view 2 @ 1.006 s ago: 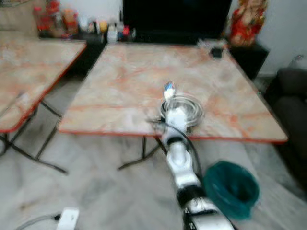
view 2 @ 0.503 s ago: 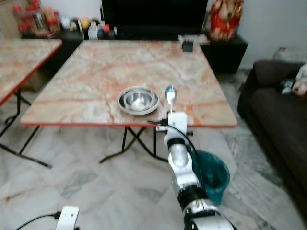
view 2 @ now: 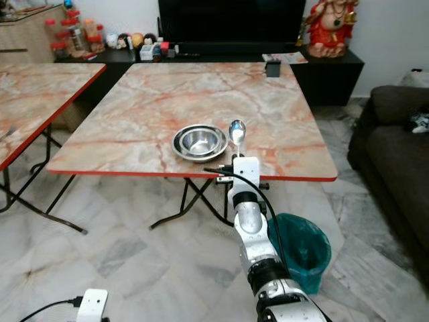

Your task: Setting the table

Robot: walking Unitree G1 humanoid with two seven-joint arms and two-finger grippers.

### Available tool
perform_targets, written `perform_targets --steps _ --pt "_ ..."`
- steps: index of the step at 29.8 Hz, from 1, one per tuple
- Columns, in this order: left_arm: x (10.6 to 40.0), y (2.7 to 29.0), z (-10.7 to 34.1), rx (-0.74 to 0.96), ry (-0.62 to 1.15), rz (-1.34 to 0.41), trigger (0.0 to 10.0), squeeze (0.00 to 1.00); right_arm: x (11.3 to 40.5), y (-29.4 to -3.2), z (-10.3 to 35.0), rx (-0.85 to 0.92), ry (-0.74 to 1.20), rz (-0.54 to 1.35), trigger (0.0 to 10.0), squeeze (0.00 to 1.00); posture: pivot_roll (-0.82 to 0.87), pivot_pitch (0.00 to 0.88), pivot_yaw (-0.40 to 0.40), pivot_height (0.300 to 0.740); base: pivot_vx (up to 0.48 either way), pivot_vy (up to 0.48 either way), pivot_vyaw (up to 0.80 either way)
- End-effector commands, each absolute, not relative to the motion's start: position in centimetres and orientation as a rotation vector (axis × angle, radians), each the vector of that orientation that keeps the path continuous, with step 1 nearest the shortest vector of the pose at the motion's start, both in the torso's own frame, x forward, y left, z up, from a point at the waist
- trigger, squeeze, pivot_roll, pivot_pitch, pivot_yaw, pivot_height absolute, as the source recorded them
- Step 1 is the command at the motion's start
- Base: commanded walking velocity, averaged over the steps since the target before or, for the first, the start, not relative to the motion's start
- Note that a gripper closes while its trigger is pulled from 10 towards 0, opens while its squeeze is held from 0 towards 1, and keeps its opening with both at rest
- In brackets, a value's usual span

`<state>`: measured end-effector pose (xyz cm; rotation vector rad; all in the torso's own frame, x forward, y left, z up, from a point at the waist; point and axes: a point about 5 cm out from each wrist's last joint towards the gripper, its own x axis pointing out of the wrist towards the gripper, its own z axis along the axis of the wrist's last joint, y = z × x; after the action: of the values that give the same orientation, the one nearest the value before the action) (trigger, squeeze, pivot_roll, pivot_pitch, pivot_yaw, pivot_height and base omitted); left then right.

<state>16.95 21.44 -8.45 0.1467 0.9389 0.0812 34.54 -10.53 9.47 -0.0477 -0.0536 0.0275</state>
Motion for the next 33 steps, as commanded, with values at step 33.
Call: perform_targets --steps 33 --pt "17.16 20.90 -8.48 0.144 0.941 0.076 10.0 0.00 34.45 -10.08 9.29 -0.093 -0.029 0.068 10.0 0.00 0.01 0.000 0.015 0.740 0.331 0.000 0.00"
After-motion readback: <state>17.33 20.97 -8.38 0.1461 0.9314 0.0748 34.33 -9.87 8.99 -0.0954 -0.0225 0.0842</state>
